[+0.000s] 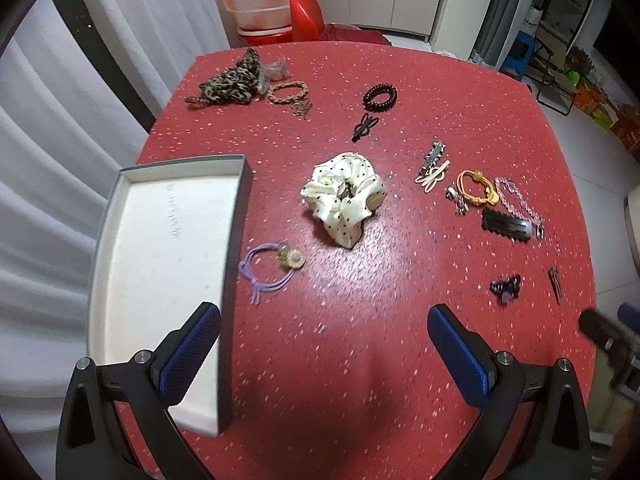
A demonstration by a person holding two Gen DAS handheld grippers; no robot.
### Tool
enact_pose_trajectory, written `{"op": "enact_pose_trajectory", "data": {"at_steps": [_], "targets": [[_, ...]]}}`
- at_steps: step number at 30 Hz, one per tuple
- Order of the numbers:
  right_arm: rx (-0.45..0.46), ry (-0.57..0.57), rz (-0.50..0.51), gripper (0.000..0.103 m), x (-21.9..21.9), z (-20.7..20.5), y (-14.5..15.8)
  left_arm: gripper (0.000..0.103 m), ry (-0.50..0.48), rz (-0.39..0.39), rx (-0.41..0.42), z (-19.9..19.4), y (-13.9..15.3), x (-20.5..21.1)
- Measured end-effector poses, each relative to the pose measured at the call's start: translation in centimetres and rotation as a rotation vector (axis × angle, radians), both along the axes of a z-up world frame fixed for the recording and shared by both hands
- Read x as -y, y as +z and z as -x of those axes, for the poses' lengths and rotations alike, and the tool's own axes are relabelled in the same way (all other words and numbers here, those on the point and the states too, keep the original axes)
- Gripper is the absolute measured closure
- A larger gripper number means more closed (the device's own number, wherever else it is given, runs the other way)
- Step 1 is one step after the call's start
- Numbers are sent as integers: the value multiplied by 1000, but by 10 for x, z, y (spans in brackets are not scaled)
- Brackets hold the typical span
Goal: Organize jewelry
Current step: 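Grasp the white polka-dot scrunchie with the left tool while the right tool grasps the black claw clip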
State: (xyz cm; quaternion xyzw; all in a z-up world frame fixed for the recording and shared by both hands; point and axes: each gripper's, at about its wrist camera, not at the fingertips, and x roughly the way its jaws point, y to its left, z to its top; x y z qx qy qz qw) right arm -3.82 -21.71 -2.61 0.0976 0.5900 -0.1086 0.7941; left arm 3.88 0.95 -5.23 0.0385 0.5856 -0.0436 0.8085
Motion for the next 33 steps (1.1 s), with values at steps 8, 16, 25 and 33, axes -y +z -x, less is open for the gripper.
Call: {"op": "enact_pose_trajectory", "data": {"at_steps": [8,16,25,33], "targets": [[-52,11,-27,0,2,-11,-40,0,17,41,-4,-43,-28,9],[-77,46,-26,0,5,-29,-78,0,41,62,-34,-82,-64,14],[-87,163,11,0,-5,-49,-108,4,77,84,-16,-105,-83,13],[-83,216,49,19,-22,-52,-122,36,77,74,-1,-107,-84,15]]}}
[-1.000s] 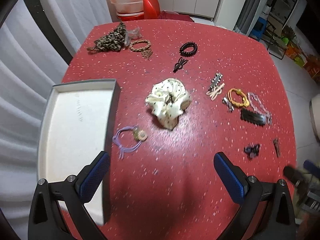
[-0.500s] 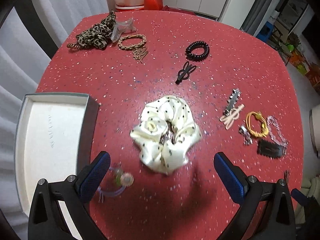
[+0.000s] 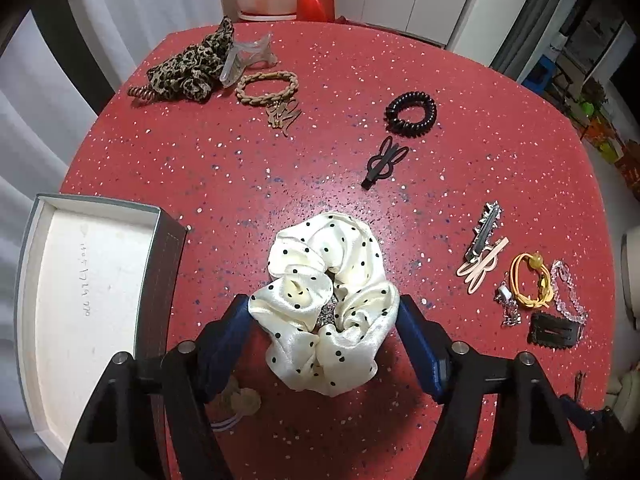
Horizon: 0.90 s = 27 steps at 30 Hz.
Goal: Organize jewelry
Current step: 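Grasp the white polka-dot scrunchie with the left tool while the right tool grasps the black claw clip, then carry the scrunchie and claw clip over the white tray with both tools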
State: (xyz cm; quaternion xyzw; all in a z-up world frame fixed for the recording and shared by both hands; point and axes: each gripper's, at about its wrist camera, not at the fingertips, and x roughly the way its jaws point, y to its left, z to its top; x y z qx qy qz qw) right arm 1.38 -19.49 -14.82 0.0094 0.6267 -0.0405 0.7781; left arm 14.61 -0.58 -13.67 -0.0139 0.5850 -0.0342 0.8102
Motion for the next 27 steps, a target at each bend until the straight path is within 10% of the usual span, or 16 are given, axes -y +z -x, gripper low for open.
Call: {"op": "enact_pose_trajectory", "data": {"at_steps": [10,27], "targets": [[32,-8,-11,72,-9,0,1,85,-39,23,30,7,16,3],[41,-137,-164,72,24,13,36,90,-104,108,44,39,56,-8]]}}
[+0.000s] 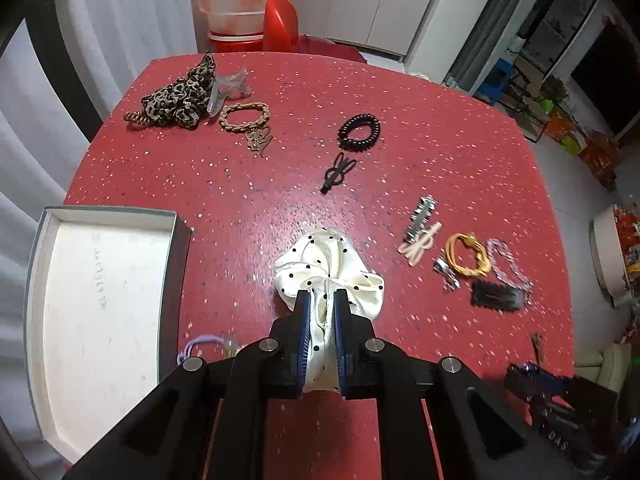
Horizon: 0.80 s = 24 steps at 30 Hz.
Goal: Organize jewelry
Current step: 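Carry the scrunchie and claw clip over the white tray with both tools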
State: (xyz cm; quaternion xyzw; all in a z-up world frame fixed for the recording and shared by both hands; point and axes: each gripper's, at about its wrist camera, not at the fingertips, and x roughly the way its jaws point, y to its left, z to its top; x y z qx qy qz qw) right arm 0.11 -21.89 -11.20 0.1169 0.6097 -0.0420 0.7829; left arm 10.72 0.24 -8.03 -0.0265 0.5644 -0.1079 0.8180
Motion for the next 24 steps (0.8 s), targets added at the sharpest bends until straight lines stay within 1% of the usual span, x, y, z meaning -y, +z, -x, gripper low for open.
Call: {"op": "enact_pose_trajectory", "data": {"at_steps": [9,15,24], "targets": [[2,-10,-4,72,-6,13,20,90,1,36,-16,31,20,-19],[9,-10,-6,72,-14,19,35,90,7,51,-12,49,34,-35],[25,22,-10,72,-41,20,55,90,43,64,0,73,50,-69]]}}
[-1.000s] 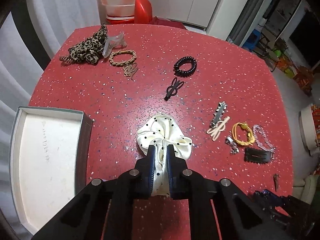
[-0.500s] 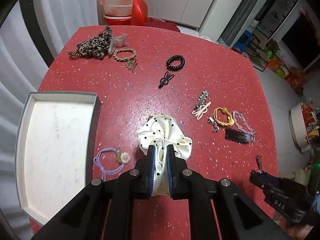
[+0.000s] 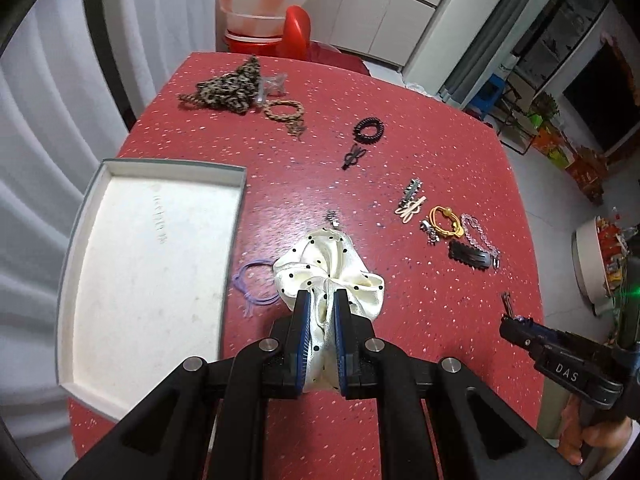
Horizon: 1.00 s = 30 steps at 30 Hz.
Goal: Organize jewelry
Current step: 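Carry the scrunchie and claw clip over the white tray with both tools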
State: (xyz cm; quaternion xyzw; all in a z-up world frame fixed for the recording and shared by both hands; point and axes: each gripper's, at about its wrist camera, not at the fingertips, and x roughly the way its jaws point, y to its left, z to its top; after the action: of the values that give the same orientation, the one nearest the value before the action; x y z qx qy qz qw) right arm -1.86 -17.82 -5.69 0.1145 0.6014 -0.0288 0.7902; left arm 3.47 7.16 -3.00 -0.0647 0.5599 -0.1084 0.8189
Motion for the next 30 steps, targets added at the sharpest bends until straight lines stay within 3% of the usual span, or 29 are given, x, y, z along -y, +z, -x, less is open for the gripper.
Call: {"op": "enact_pose_trajectory", "data": {"at_steps": [15,24,30], "targets": [[39,207,-34,72,-113,-29,15,90,165,-25,1,29,0,-105],[28,365,-88,72,-206,-44,4,90,262,-64,-54,48,-29,-160],[-19,426,-138,72,-255,-52,-20,90,290,-106,-93,51,-60,-183]]}}
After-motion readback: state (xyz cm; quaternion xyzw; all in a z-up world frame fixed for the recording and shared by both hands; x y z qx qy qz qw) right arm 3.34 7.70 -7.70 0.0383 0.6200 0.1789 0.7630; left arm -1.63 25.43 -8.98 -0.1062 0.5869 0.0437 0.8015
